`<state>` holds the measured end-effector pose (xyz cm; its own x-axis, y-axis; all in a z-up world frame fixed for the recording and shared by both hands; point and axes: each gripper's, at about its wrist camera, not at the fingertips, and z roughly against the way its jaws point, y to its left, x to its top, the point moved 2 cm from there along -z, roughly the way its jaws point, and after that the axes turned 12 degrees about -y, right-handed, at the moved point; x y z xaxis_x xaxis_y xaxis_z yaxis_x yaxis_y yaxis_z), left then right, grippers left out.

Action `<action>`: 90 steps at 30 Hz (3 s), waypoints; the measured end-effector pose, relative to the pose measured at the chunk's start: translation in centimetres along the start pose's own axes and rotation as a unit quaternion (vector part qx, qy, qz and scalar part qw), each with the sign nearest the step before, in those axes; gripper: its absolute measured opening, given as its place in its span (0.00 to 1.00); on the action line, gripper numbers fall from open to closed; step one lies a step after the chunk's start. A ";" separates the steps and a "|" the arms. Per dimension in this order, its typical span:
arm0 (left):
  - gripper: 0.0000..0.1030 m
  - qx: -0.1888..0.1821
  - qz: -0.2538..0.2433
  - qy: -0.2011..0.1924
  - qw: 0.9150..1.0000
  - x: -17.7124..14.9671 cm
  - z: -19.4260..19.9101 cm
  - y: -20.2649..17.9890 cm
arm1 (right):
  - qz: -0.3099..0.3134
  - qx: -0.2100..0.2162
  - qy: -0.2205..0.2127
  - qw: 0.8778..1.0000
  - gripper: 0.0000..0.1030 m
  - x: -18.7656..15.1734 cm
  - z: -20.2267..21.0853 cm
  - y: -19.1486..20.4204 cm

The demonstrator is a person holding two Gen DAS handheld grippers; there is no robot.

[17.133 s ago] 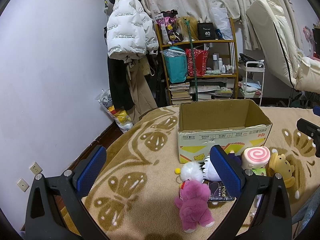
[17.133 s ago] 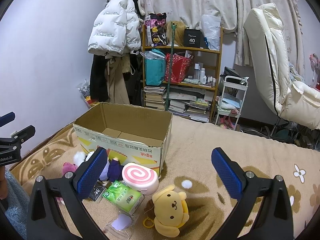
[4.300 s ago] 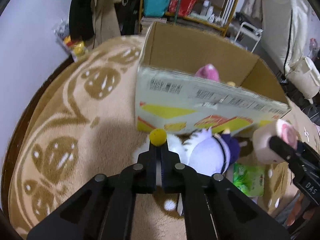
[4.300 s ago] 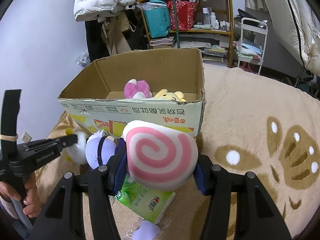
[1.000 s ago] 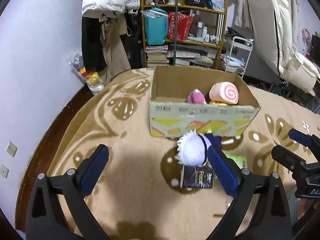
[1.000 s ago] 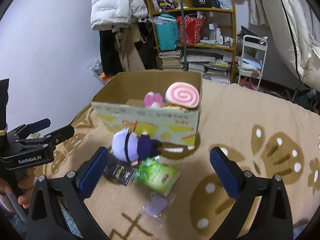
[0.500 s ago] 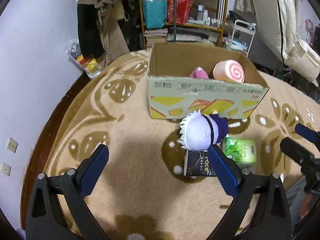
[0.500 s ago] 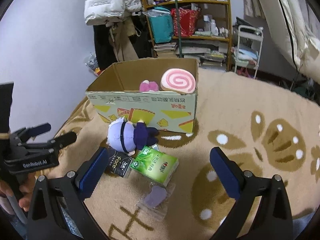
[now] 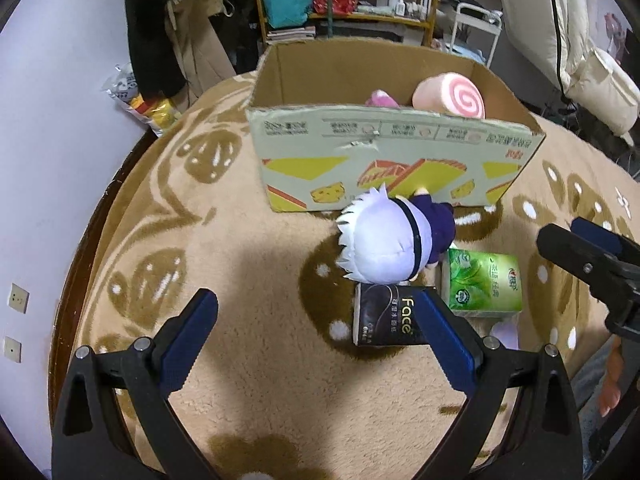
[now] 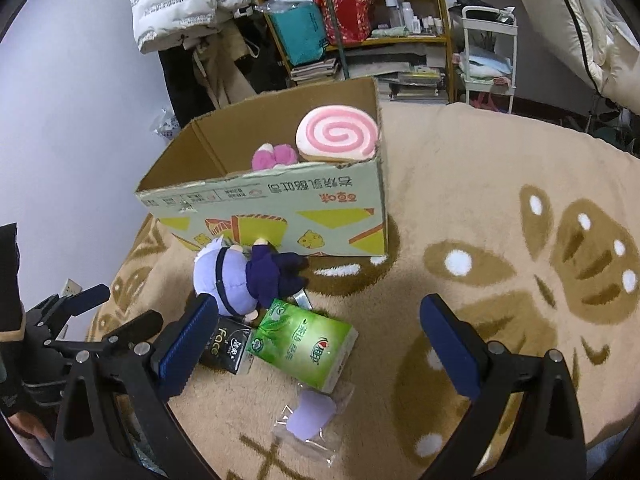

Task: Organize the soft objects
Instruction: 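Move the left gripper to the black Face tissue pack while the right gripper approaches the green tissue pack, then close the left gripper on the black Face pack while the right gripper grasps the green tissue pack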

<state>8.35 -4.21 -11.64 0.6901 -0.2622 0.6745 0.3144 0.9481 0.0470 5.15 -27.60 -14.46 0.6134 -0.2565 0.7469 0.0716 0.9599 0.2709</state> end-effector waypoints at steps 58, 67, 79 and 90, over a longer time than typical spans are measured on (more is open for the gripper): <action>0.95 -0.040 -0.066 0.115 0.990 -2.5 -8.0 -4.6 | 0.020 -0.017 0.133 0.991 1.00 -4.5 -8.8 1.8; 0.95 -0.034 -0.055 0.121 0.991 -2.2 -9.3 -3.5 | 0.012 -0.018 0.137 0.990 1.00 -4.6 -8.6 1.1; 0.95 -0.022 -0.054 0.122 0.991 -2.1 -10.1 -1.8 | 0.006 -0.027 0.125 0.992 0.86 -4.0 -7.7 0.6; 0.63 -0.029 -0.056 0.119 0.991 -2.4 -9.3 -3.1 | 0.022 -0.029 0.126 0.991 0.83 -4.2 -7.9 1.2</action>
<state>11.80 -8.20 -20.24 0.7803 -0.4068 0.4751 0.4299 0.9005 0.0651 8.94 -24.47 -22.06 0.7935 -0.1841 0.5801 0.0804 0.9765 0.1999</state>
